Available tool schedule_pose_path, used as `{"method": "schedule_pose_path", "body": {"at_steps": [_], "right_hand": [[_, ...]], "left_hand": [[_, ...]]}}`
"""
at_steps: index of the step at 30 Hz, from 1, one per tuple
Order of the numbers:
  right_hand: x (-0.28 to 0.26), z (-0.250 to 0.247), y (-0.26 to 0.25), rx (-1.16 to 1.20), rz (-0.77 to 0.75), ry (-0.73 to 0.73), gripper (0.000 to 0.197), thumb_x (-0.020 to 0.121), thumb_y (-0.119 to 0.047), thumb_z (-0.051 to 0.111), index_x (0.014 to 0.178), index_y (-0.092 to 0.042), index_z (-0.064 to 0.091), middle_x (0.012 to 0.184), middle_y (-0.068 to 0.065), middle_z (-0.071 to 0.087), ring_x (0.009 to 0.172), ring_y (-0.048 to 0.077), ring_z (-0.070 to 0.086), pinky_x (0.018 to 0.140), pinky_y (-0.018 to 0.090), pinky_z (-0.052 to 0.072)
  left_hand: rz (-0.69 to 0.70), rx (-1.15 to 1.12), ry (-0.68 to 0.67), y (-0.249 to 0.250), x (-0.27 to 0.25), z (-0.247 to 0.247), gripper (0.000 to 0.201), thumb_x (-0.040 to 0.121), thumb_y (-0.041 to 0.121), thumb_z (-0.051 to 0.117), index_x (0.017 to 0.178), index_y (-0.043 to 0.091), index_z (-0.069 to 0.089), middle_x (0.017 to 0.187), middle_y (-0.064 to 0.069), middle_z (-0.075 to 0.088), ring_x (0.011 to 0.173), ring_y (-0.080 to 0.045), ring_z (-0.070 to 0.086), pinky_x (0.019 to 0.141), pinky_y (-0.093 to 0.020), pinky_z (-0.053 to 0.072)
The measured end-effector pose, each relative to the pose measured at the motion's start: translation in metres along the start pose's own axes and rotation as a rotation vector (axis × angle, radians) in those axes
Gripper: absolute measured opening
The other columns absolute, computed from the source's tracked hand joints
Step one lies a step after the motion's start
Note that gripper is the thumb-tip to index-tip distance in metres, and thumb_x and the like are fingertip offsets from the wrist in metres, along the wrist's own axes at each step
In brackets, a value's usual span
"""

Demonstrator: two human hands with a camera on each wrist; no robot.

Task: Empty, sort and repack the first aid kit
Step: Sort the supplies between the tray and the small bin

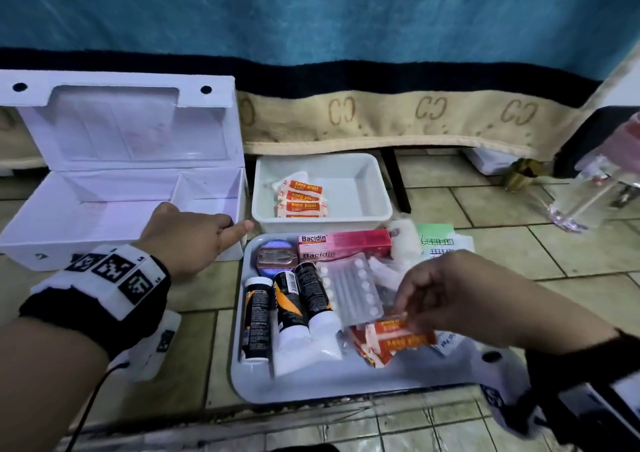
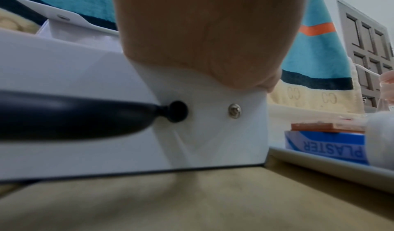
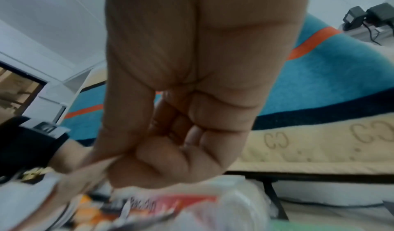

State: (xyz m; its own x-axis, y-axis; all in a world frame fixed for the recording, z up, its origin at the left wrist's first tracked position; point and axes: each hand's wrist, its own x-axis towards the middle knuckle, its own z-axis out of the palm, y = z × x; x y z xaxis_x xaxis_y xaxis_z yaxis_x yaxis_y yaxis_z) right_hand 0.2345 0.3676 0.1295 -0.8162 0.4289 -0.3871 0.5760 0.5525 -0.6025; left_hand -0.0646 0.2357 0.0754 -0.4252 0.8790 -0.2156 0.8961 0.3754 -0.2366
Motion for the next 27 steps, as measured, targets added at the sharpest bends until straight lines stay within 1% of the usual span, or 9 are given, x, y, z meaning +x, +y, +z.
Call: {"method": "schedule_pose_path", "body": {"at_steps": [3, 6, 10, 13, 16, 18, 20, 23, 27], "right_hand": [[-0.004, 0.021, 0.007, -0.071, 0.005, 0.039, 0.023, 0.07, -0.003, 0.075, 0.074, -0.025, 0.071, 0.062, -0.026, 0.065, 0.059, -0.006, 0.06, 0.055, 0.007, 0.042], [0.0, 0.037, 0.006, -0.239, -0.04, 0.126, 0.018, 0.067, -0.012, 0.073, 0.076, -0.026, 0.067, 0.061, -0.018, 0.054, 0.062, -0.007, 0.052, 0.057, 0.008, 0.038], [0.002, 0.052, 0.001, -0.314, -0.06, 0.135, 0.016, 0.069, -0.019, 0.069, 0.081, -0.029, 0.063, 0.078, -0.015, 0.046, 0.07, 0.001, 0.05, 0.066, 0.014, 0.043], [0.0, 0.045, -0.01, -0.394, -0.048, 0.139, 0.012, 0.071, -0.032, 0.07, 0.079, -0.028, 0.061, 0.083, -0.014, 0.044, 0.08, 0.008, 0.055, 0.072, 0.026, 0.047], [0.007, 0.018, -0.023, -0.37, -0.048, 0.268, 0.019, 0.074, -0.041, 0.071, 0.069, -0.029, 0.057, 0.072, -0.016, 0.041, 0.067, 0.001, 0.047, 0.06, 0.02, 0.037], [0.022, -0.004, -0.037, -0.348, -0.078, 0.399, 0.017, 0.079, -0.039, 0.067, 0.071, -0.029, 0.057, 0.069, -0.015, 0.042, 0.061, -0.001, 0.044, 0.056, 0.019, 0.033], [0.048, -0.022, -0.048, -0.367, -0.109, 0.445, 0.01, 0.084, -0.036, 0.062, 0.078, -0.029, 0.057, 0.071, -0.012, 0.05, 0.063, 0.005, 0.046, 0.059, 0.026, 0.038], [0.092, -0.036, -0.058, -0.49, -0.081, 0.341, 0.016, 0.09, -0.03, 0.055, 0.104, -0.024, 0.061, 0.098, -0.001, 0.065, 0.085, 0.018, 0.055, 0.071, 0.028, 0.042], [0.142, -0.026, -0.068, -0.726, -0.057, 0.06, 0.029, 0.095, -0.016, 0.047, 0.119, -0.021, 0.063, 0.13, 0.0, 0.055, 0.119, 0.021, 0.051, 0.099, 0.03, 0.039]], "left_hand": [[-0.018, 0.006, -0.005, 0.001, -0.001, -0.002, 0.054, 0.094, 0.045, 0.001, 0.124, 0.037, 0.044, 0.07, 0.011, 0.048, 0.055, 0.0, 0.034, 0.071, -0.031, 0.019], [-0.007, 0.039, -0.008, 0.005, -0.005, -0.008, 0.039, 0.1, 0.039, 0.009, 0.129, 0.043, 0.035, 0.066, 0.014, 0.038, 0.056, -0.001, 0.033, 0.072, -0.029, 0.021], [-0.042, -0.018, 0.002, 0.005, -0.008, -0.009, 0.021, 0.099, 0.045, 0.012, 0.093, 0.042, 0.032, 0.061, 0.014, 0.041, 0.053, 0.0, 0.033, 0.075, -0.029, 0.023], [-0.086, -0.094, 0.002, 0.004, -0.006, -0.005, 0.038, 0.097, 0.051, 0.012, 0.089, 0.034, 0.046, 0.058, 0.011, 0.047, 0.054, -0.001, 0.037, 0.076, -0.031, 0.023], [-0.078, -0.075, -0.008, 0.004, -0.004, -0.004, 0.045, 0.097, 0.049, 0.011, 0.109, 0.033, 0.051, 0.059, 0.011, 0.046, 0.055, -0.003, 0.038, 0.075, -0.032, 0.022], [-0.072, -0.077, -0.017, 0.003, -0.003, -0.005, 0.044, 0.098, 0.049, 0.011, 0.111, 0.034, 0.05, 0.059, 0.012, 0.046, 0.058, -0.008, 0.042, 0.076, -0.032, 0.022], [-0.066, -0.08, -0.021, 0.003, -0.003, -0.006, 0.042, 0.097, 0.05, 0.012, 0.107, 0.034, 0.05, 0.06, 0.011, 0.046, 0.061, -0.011, 0.044, 0.076, -0.032, 0.022], [-0.065, -0.12, -0.016, 0.002, -0.003, -0.005, 0.037, 0.097, 0.051, 0.013, 0.092, 0.035, 0.045, 0.06, 0.011, 0.047, 0.065, -0.012, 0.048, 0.086, -0.034, 0.027], [-0.065, -0.123, -0.031, 0.002, -0.003, -0.005, 0.044, 0.096, 0.053, 0.012, 0.095, 0.03, 0.049, 0.062, 0.01, 0.049, 0.07, -0.016, 0.051, 0.091, -0.036, 0.027]]}}
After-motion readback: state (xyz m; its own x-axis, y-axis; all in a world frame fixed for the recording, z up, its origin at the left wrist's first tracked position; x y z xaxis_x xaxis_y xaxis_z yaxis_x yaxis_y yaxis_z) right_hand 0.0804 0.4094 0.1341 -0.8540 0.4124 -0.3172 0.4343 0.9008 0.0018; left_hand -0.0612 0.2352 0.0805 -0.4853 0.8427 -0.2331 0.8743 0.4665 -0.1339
